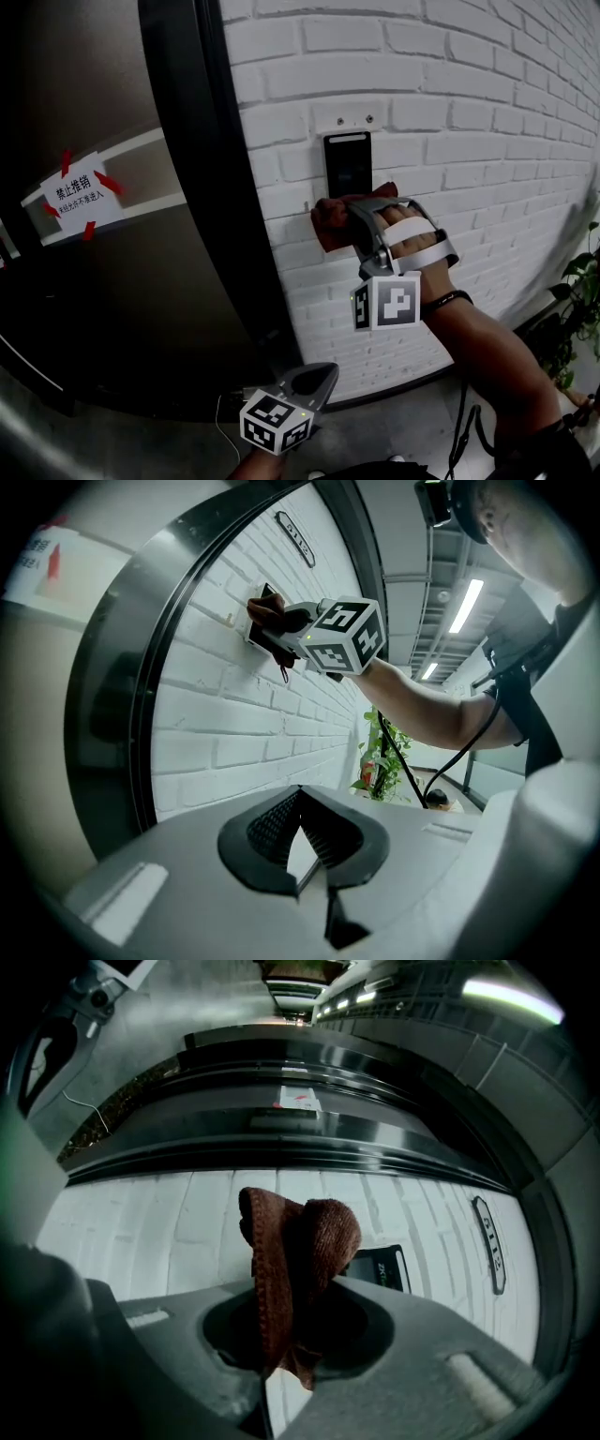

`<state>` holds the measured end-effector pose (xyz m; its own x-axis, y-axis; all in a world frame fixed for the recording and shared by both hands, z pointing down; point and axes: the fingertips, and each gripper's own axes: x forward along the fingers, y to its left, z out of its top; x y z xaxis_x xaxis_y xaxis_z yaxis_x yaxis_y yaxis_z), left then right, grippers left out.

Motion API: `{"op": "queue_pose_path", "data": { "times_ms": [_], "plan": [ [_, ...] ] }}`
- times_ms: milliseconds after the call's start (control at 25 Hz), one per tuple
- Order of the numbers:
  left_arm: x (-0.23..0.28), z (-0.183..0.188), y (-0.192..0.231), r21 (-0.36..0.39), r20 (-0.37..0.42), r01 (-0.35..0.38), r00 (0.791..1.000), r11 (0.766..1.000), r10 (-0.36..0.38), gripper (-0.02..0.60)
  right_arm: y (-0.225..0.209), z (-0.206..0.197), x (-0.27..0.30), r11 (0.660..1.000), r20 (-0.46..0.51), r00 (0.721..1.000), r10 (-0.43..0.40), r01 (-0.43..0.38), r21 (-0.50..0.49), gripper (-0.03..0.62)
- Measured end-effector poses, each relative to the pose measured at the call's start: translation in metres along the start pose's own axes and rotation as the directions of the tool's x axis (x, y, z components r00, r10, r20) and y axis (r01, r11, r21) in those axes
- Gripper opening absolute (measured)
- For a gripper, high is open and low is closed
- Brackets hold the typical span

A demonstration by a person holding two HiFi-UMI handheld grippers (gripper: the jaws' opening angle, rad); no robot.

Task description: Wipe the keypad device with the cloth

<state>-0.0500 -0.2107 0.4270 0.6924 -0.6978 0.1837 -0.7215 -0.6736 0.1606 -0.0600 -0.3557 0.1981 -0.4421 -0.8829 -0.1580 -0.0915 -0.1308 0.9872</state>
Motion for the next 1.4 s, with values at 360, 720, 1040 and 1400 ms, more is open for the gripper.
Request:
{"op": "queue_pose_path", "data": {
  "times_ms": [360, 720, 1040, 1400],
  "plan": [
    [-0.001, -0.005, -0.001, 0.000, -0.013, -0.001, 1.000, 1.000, 0.001, 0.017, 0.020, 0.000, -0.003, 0.999, 0.006, 1.000, 0.026, -0.026, 0.028, 0.052],
    [-0.004, -0.008, -0.003, 0.001, -0.017, 0.006, 1.000, 1.000, -0.006, 0.017, 0.029, -0.001, -0.005, 0.998, -0.005, 0.999, 0.052, -0.051, 0.020, 0.052],
    [-0.012, -0.009, -0.004, 0.012, -0.026, 0.018, 0.999, 1.000, -0.018, 0.017, 0.039, -0.003, -0.005, 0.997, -0.034, 0.997, 0.072, -0.071, 0.027, 0.052],
    [-0.036, -0.023, -0.007, 0.005, -0.056, 0.076, 0.996, 0.997, -0.075, 0.017, 0.101, 0.002, -0.042, 0.938, -0.050, 0.957, 0.287, -0.270, 0.217, 0.052]
  ]
}}
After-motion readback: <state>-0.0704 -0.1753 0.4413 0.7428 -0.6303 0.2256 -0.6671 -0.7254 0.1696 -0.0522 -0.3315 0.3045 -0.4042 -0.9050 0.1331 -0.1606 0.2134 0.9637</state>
